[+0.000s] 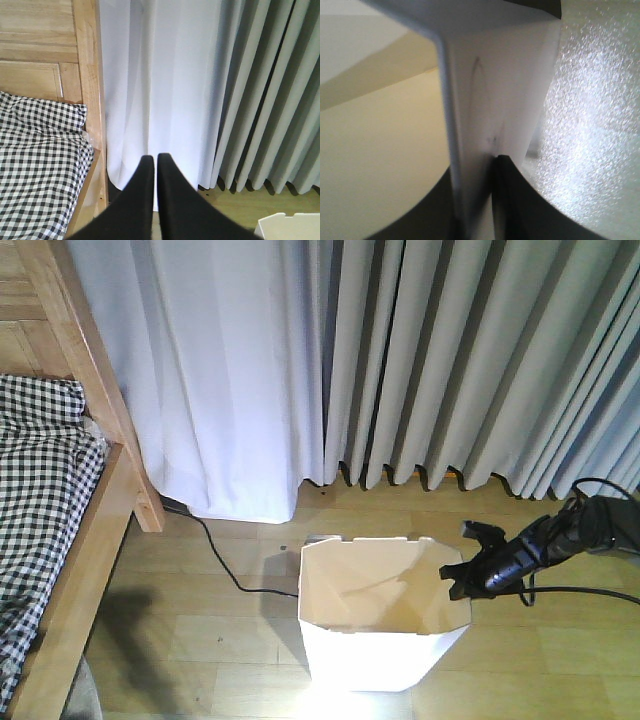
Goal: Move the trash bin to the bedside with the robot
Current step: 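Lower the bin onto the floor beside the bed with the right gripper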
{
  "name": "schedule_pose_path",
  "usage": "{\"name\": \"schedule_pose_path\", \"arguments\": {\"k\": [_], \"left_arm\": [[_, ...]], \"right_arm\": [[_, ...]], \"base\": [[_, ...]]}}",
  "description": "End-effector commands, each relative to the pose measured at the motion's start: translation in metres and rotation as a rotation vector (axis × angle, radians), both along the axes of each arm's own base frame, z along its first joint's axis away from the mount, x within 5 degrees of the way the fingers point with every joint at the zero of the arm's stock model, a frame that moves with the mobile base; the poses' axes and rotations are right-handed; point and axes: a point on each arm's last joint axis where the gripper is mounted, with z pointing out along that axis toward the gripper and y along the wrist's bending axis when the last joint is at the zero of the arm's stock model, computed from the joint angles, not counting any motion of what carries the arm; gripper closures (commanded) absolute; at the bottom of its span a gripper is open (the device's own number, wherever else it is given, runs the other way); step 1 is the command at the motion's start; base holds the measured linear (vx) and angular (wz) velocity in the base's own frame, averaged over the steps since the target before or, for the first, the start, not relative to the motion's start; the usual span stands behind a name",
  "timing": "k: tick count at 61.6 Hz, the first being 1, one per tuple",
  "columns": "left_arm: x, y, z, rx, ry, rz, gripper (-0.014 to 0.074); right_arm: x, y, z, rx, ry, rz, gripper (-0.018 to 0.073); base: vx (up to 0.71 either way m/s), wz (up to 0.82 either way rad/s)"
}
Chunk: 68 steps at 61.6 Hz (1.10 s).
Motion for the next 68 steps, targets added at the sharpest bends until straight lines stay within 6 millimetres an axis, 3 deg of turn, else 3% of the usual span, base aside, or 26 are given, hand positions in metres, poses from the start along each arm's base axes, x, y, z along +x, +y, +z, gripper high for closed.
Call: {"name": "schedule_pose_path", "arguments": {"k": [1,28,57,68], "left_arm": [[0.001,0.000,0.001,-0.010,-0.065,0.003,0.0602],[0.001,0.000,0.001,-0.010,-0.065,0.003,0.0602],[0.001,0.000,0.001,-0.010,-0.065,0.003,0.0602],[0.001,0.000,0.001,-0.010,-0.065,0.003,0.0602]], "right_arm": [[0.028,0.002,0.037,0.111,-0.033,-0.052,0.0503],[0.020,0.007,0.012,0.060,-0.034,-0.085,0.0475],[0.031,0.012,0.018,0.044,-0.067,-0.013,0.0356],[0.032,0.011,0.018,0.034,-0.074,-0.018,0.0263]], "base": [[0.00,0.00],[0.00,0.00],[0.00,0.00],[0.00,0.00]]}}
